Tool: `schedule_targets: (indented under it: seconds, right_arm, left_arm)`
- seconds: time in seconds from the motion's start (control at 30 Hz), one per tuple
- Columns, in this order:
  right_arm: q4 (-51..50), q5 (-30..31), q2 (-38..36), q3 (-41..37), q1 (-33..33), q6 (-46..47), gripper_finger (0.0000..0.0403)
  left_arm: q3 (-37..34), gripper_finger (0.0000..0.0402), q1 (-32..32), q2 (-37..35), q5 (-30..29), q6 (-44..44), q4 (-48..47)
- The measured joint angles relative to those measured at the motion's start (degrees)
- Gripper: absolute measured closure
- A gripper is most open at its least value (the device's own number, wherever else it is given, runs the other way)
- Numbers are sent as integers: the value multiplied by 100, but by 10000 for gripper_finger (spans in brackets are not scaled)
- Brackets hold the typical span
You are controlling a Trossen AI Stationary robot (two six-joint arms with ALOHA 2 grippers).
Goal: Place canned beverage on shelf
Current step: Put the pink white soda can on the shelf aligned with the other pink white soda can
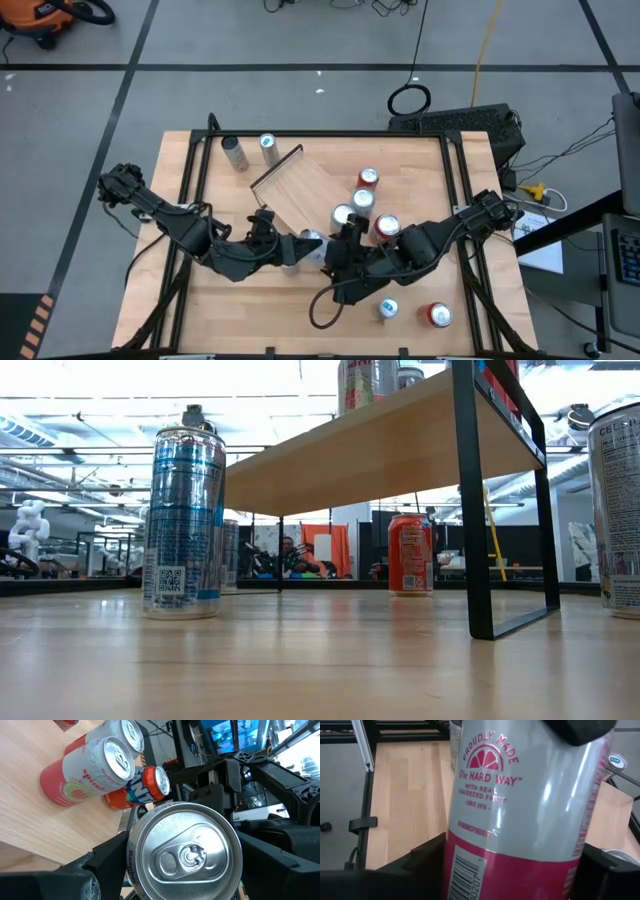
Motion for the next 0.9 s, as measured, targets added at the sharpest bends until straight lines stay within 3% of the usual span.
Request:
schedule_targets:
  seconds: [0.3, 0.57, 0.9]
  right_arm:
    - [-50, -49, -20, 0, 4, -42, 116]
    - [-99, -924, -157, 1, -69, 44, 116]
    - [-143, -2256, -657, -4, -338, 11, 116]
  left_arm:
    - [0, 75, 2, 0, 131, 509, 95]
    - [0, 8, 78, -64, 51, 1570, 664]
    - [6, 8, 135, -342, -15, 2985, 1236]
